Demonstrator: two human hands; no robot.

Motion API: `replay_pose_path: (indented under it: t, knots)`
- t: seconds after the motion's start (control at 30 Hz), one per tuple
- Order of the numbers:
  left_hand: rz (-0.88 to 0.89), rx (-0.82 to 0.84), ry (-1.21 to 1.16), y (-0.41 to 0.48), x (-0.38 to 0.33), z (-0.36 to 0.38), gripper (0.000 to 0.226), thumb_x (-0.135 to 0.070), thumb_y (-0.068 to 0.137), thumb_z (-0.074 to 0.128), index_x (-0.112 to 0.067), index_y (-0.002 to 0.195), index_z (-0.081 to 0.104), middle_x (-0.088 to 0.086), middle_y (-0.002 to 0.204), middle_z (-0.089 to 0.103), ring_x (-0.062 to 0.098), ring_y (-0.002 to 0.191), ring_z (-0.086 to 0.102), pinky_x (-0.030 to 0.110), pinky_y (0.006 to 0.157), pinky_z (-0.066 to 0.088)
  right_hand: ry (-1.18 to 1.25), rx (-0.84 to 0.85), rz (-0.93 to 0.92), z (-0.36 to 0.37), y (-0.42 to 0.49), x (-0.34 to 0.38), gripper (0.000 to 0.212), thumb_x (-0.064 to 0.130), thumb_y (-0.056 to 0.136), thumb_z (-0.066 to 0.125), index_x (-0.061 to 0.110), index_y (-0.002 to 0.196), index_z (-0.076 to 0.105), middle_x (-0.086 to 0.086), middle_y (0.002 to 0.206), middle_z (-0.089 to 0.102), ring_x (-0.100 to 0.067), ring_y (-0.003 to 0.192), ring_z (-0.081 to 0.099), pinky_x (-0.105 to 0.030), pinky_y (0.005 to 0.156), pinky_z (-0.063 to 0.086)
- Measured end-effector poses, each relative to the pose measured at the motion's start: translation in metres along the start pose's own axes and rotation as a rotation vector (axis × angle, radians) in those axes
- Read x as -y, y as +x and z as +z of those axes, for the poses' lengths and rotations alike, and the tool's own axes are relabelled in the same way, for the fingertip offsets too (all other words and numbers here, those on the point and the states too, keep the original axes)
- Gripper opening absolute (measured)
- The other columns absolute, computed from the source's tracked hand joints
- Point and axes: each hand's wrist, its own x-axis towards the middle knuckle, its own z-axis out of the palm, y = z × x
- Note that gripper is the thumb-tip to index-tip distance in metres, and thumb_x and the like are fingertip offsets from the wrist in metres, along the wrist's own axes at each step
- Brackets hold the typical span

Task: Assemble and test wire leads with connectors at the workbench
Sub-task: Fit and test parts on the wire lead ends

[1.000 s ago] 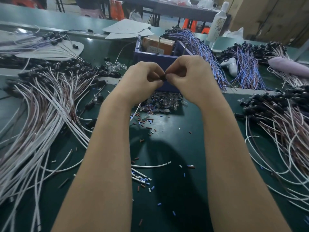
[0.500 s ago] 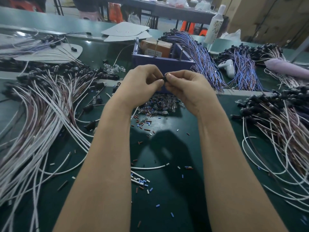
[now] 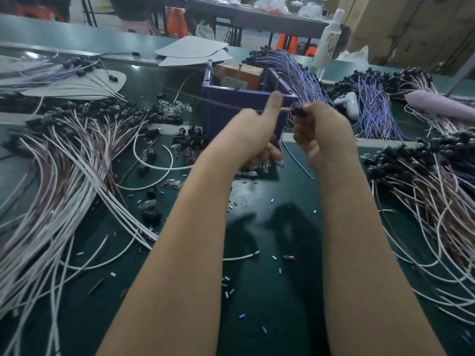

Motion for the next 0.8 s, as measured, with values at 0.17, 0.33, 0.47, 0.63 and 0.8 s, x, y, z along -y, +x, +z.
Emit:
replay_pose_path:
  t: [0.17, 0.33, 0.47, 0.63, 0.8]
  knots:
    - [-0.1, -0.254, -0.813, 0.012, 0.022, -0.015, 0.033, -0.039, 0.101, 0.037, -0.011, 0.09, 0.051, 0.001, 0.081, 0.059, 0.006, 0.055, 0.043, 0.016, 0.042, 0.038, -0.29, 0.146, 0.116, -0.011, 0.003, -0.001, 0.03, 0.003, 0.088, 0.041, 0.009, 0.064, 0.058, -0.004, 0.054, 0.048, -0.01, 0.044, 0.034, -0.018, 0.043, 0.027]
    - [0.073, -0.358, -0.951, 0.011, 0.027, -0.037, 0.025, -0.022, 0.103, 0.037, -0.012, 0.084, 0.05, -0.005, 0.057, 0.05, 0.002, 0.038, 0.031, 0.014, 0.037, 0.025, -0.963, 0.398, 0.138, -0.013, -0.008, 0.001, 0.021, 0.015, 0.09, 0.05, 0.015, 0.075, 0.065, 0.0, 0.061, 0.067, -0.011, 0.054, 0.058, -0.021, 0.054, 0.041]
    - [0.197, -0.299, -0.434, 0.005, 0.017, -0.028, 0.029, -0.021, 0.104, 0.035, -0.015, 0.079, 0.048, -0.005, 0.058, 0.044, 0.004, 0.043, 0.035, 0.018, 0.043, 0.031, -0.924, 0.508, -0.066, 0.008, -0.018, -0.001, 0.029, 0.035, 0.099, 0.045, 0.016, 0.102, 0.068, -0.001, 0.097, 0.072, -0.015, 0.091, 0.067, -0.026, 0.077, 0.051]
    - [0.343, -0.28, -0.055, -0.001, 0.006, -0.028, 0.028, -0.021, 0.102, 0.039, -0.019, 0.078, 0.052, -0.003, 0.062, 0.052, 0.008, 0.054, 0.049, 0.031, 0.065, 0.049, -0.647, 0.658, -0.187, 0.02, -0.026, 0.005, 0.019, 0.019, 0.098, 0.05, 0.022, 0.087, 0.066, 0.004, 0.077, 0.067, -0.008, 0.071, 0.058, -0.023, 0.069, 0.049]
    - [0.466, -0.401, 0.101, -0.003, -0.006, -0.029, 0.014, -0.026, 0.099, 0.048, -0.013, 0.097, 0.054, 0.001, 0.083, 0.065, 0.016, 0.078, 0.063, 0.032, 0.081, 0.052, -0.4, 0.718, -0.127, 0.022, -0.029, 0.01, 0.01, 0.005, 0.094, 0.053, 0.01, 0.088, 0.06, 0.001, 0.066, 0.065, -0.007, 0.052, 0.054, -0.018, 0.055, 0.048]
